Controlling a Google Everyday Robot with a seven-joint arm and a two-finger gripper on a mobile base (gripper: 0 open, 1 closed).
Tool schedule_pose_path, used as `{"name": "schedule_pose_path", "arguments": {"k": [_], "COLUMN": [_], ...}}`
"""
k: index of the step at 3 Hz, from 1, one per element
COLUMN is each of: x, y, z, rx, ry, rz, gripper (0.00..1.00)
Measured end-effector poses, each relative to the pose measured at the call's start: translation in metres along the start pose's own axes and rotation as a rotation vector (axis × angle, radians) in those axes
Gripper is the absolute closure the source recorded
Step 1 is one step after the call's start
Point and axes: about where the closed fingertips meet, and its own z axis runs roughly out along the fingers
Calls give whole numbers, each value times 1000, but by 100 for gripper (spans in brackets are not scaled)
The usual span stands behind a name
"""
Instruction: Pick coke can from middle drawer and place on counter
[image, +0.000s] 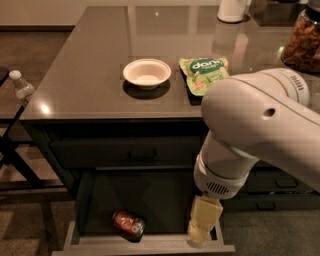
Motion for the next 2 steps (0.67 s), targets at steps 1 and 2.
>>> {"name": "schedule_pose_path", "arguments": {"k": [1, 2], "x": [2, -4], "y": [3, 17], "z": [5, 40], "rx": [-3, -41], "ry": [3, 12], "rz": [1, 17], "gripper": [0, 0]}}
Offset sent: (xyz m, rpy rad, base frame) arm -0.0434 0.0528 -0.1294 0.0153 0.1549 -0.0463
